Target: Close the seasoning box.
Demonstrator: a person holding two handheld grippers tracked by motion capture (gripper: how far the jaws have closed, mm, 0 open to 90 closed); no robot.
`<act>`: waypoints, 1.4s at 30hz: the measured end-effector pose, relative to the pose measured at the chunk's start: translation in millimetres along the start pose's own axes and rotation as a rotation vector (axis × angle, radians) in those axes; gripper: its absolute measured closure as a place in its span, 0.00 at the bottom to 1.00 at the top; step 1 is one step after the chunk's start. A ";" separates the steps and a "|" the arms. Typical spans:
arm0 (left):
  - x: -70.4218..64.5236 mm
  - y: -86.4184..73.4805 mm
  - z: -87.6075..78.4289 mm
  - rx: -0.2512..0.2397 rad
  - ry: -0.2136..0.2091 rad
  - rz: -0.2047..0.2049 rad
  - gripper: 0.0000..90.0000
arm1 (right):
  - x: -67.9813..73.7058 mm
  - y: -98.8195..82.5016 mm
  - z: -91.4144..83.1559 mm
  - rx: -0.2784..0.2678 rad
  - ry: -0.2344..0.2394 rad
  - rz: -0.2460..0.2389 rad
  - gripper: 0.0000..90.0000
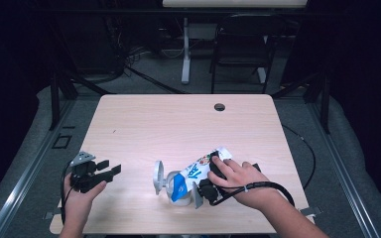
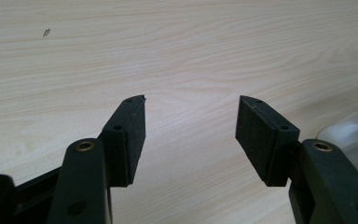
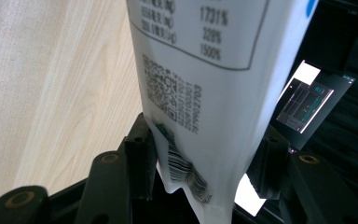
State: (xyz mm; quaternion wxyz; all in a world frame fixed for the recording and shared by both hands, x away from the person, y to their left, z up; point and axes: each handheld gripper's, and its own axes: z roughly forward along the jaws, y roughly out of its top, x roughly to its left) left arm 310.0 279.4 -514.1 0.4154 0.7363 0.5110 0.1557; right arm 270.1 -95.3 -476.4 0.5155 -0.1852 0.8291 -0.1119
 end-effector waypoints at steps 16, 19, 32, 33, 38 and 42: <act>0.1 -0.2 0.6 0.001 -0.002 0.002 0.48 | 0.2 -0.5 0.3 -0.008 -0.002 0.000 0.57; 0.2 -0.2 0.6 0.006 -0.004 0.003 0.48 | -0.1 -0.5 0.2 -0.006 -0.003 0.000 0.57; -0.2 -0.4 1.0 0.004 0.000 0.004 0.48 | -0.6 0.0 0.0 -0.001 -0.005 -0.006 0.57; -0.2 -0.4 1.1 0.005 -0.001 0.005 0.48 | -0.5 0.0 0.0 0.000 -0.006 -0.007 0.57; 0.2 -0.9 1.8 0.008 0.001 0.003 0.48 | -0.3 -0.2 0.4 -0.007 -0.005 -0.004 0.57; 0.6 -0.5 0.9 0.018 -0.003 0.005 0.48 | -0.4 -0.2 0.3 -0.006 -0.005 -0.005 0.57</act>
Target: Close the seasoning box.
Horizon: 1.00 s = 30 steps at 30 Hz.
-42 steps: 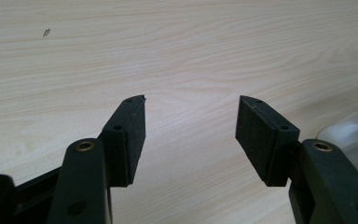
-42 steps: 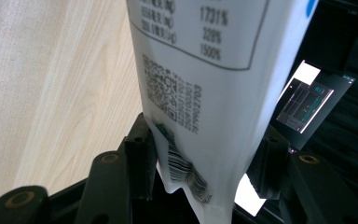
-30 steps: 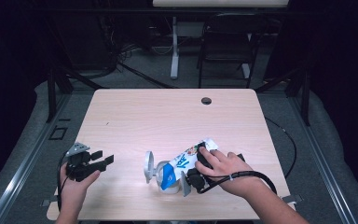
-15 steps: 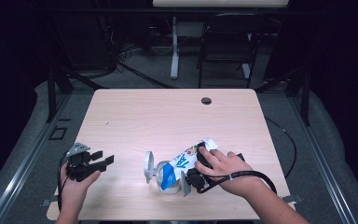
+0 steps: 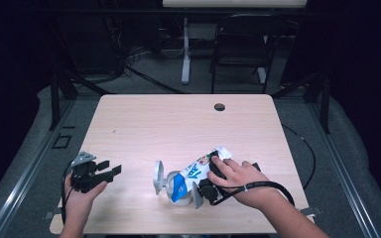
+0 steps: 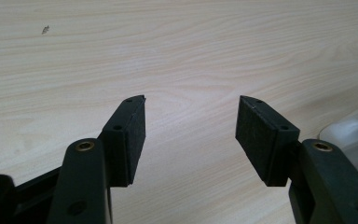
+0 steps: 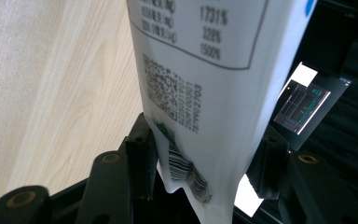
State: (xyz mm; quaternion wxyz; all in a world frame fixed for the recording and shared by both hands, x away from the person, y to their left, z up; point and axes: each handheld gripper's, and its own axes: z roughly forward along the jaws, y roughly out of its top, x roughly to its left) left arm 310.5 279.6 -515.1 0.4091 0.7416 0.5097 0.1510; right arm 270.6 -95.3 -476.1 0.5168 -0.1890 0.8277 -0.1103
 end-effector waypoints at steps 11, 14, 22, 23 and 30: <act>0.3 0.1 -0.2 0.001 0.001 0.001 0.48 | -0.1 0.1 0.0 0.000 -0.002 -0.006 0.57; 0.5 0.0 0.0 -0.001 0.001 -0.001 0.48 | -0.1 0.1 0.1 -0.001 -0.003 -0.006 0.57; 0.4 -0.1 0.0 0.000 0.001 -0.002 0.48 | 0.5 -0.1 0.8 -0.012 -0.003 0.000 0.57; 0.2 -0.4 0.6 -0.008 0.000 -0.004 0.48 | 0.5 -0.1 0.8 -0.012 -0.004 -0.002 0.58; 0.4 -0.1 0.3 0.001 0.001 0.000 0.48 | 0.3 0.0 0.8 -0.014 -0.005 -0.005 0.58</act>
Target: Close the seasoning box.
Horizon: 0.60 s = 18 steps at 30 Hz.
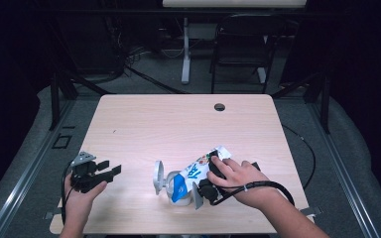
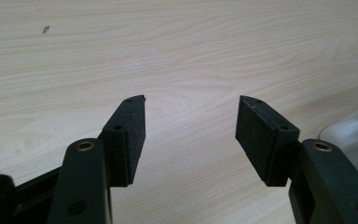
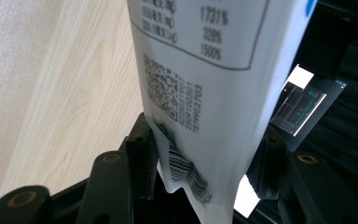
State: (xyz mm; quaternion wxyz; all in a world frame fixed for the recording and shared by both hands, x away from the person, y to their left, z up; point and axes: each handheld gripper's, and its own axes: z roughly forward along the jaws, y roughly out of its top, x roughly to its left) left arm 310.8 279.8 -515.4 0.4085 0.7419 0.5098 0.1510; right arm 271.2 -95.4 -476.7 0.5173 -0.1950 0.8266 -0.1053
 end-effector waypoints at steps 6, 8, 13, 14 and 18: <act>0.0 -0.4 0.7 -0.008 0.001 -0.005 0.48 | -0.5 0.2 -0.3 0.006 -0.005 -0.010 0.58; -0.1 -0.5 0.8 -0.013 0.001 -0.006 0.48 | -0.5 0.0 0.0 0.002 -0.008 -0.014 0.58; -0.1 -0.5 0.8 -0.015 0.002 -0.006 0.48 | -1.0 0.4 -0.3 0.001 -0.010 -0.016 0.58; -0.1 -0.5 0.8 -0.015 0.001 -0.006 0.48 | -1.7 0.5 -1.3 0.017 -0.012 -0.029 0.58; 0.2 -0.6 0.5 -0.009 0.001 -0.008 0.48 | -1.7 0.6 -1.4 0.018 -0.011 -0.029 0.58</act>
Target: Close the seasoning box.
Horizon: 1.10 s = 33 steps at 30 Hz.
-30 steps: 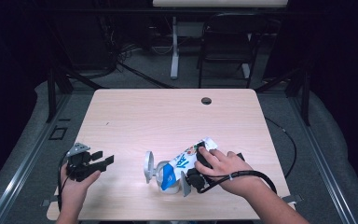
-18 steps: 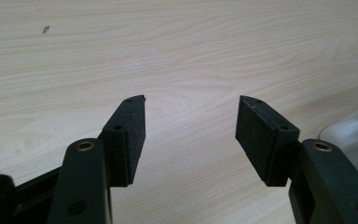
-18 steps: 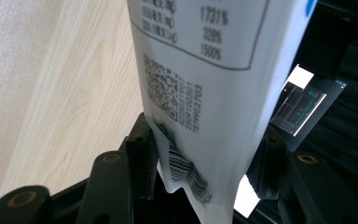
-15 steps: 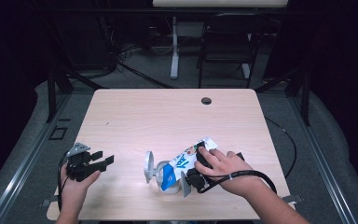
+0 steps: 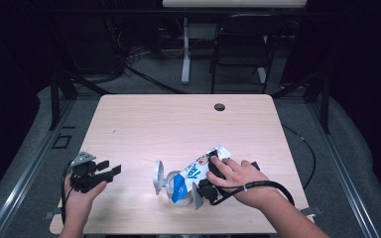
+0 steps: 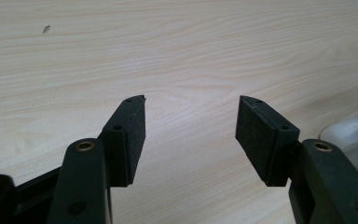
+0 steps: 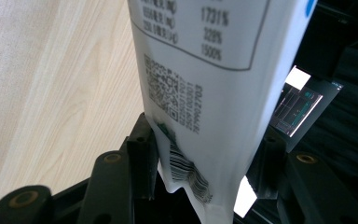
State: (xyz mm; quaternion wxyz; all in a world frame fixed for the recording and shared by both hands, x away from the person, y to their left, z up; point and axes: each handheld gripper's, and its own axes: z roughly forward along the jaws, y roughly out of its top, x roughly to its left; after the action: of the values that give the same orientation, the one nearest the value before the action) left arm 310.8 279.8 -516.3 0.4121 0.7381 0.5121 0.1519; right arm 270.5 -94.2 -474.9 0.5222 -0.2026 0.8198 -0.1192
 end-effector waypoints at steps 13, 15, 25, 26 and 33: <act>0.3 -0.4 0.2 0.002 0.001 -0.001 0.48 | 1.7 -0.5 1.2 -0.020 0.000 0.012 0.59; 0.1 -0.4 0.1 0.002 0.000 -0.002 0.48 | 1.6 -0.1 0.7 -0.014 -0.003 0.007 0.60; 0.4 -0.3 0.1 0.003 0.001 0.000 0.48 | 1.3 -0.2 0.9 -0.018 -0.007 0.001 0.60; 0.3 -0.3 0.0 0.004 0.000 -0.001 0.48 | 1.2 -0.2 0.9 -0.018 -0.005 0.002 0.60; -0.2 -0.5 0.9 -0.005 0.002 0.000 0.48 | 1.0 -0.1 0.8 -0.015 -0.007 0.000 0.61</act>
State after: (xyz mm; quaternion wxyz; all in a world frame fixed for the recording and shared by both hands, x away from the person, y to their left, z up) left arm 311.0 279.3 -517.2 0.4134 0.7370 0.5122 0.1538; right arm 270.8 -94.7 -476.1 0.5237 -0.2070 0.8187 -0.1122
